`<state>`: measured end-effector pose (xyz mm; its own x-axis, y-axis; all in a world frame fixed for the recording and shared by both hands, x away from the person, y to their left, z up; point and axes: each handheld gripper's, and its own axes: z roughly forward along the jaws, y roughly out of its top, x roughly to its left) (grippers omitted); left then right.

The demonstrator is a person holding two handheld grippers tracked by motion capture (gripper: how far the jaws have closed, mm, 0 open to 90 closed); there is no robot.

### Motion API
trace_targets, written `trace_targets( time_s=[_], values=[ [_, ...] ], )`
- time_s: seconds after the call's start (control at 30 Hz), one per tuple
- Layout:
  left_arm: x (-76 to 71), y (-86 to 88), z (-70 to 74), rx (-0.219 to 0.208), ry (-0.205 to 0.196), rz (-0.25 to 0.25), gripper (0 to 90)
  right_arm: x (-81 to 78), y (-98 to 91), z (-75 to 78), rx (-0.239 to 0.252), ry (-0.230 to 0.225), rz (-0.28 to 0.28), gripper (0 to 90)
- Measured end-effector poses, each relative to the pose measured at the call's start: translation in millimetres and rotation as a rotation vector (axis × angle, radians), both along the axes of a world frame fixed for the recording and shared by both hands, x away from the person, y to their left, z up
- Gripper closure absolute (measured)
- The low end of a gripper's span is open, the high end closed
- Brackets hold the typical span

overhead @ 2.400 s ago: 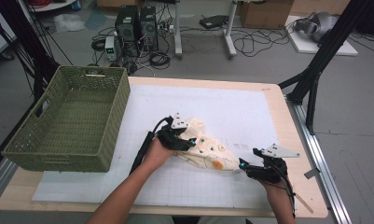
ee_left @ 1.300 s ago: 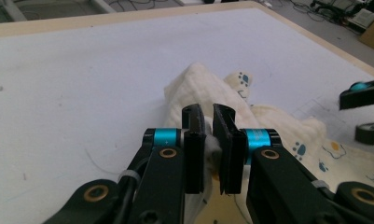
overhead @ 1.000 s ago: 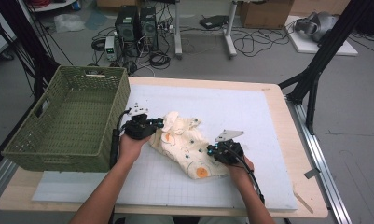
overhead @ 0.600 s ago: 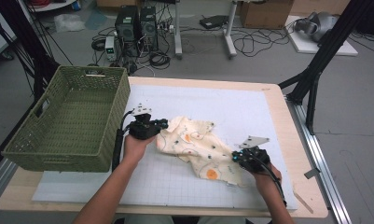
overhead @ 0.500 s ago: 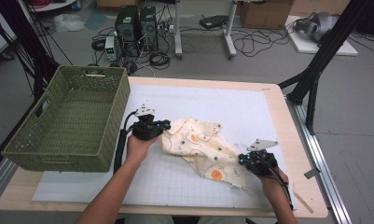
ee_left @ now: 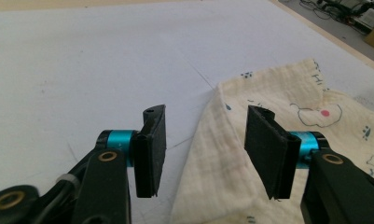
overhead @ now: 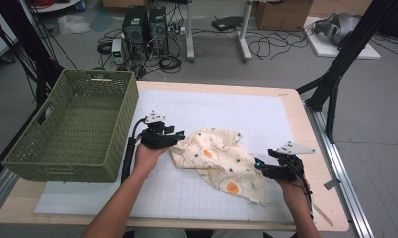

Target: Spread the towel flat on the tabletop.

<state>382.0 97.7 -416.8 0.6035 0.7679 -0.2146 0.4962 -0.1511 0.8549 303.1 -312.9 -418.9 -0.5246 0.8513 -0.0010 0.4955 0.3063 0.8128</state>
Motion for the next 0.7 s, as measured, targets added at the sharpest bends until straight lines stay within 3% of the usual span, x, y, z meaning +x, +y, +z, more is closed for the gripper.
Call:
trace_targets(
  time_s=[0.1, 0.27, 0.3, 0.37, 0.4, 0.43, 0.5, 0.57, 0.6, 0.7],
  values=[
    [-1.3, -1.2, -2.2, 0.044, 0.021, -0.043, 45.4, 15.0, 6.4, -2.4, -0.029, -0.006, -0.018, 41.8],
    [-0.7, -15.0, -9.5, 0.066, 0.036, -0.115, 41.7, 45.0, 23.7, -6.0, -0.064, 0.002, -0.033, 53.1],
    [-0.4, -19.6, -13.0, 0.109, 0.038, -0.13, 41.5, 48.6, 27.1, -6.4, -0.076, 0.004, -0.032, 53.3],
    [1.8, -24.5, -19.0, 0.17, 0.051, -0.112, 41.6, 58.5, 35.9, -7.8, -0.087, 0.02, -0.031, 53.1],
    [2.9, -25.4, -21.1, 0.183, 0.057, -0.104, 42.5, 64.5, 41.4, -9.0, -0.088, 0.039, -0.026, 52.5],
    [4.2, -25.8, -23.5, 0.215, 0.069, -0.093, 44.9, 67.3, 44.5, -9.9, -0.089, 0.037, -0.021, 52.2],
    [5.5, -22.8, -24.9, 0.264, 0.067, -0.06, 67.5, 72.6, 52.5, -12.7, -0.08, 0.051, -0.018, 50.5],
    [7.4, -15.5, -21.8, 0.252, 0.044, -0.002, 82.0, 75.7, 59.7, -15.6, -0.082, 0.066, -0.009, 50.2],
    [8.1, -11.6, -19.7, 0.24, 0.033, 0.022, 83.3, 77.1, 63.3, -17.9, -0.085, 0.071, -0.004, 49.2],
    [11.3, 4.5, -11.6, 0.141, -0.013, 0.119, 83.8, 80.5, 67.5, -23.2, -0.056, 0.086, -0.007, 46.3]
  ],
)
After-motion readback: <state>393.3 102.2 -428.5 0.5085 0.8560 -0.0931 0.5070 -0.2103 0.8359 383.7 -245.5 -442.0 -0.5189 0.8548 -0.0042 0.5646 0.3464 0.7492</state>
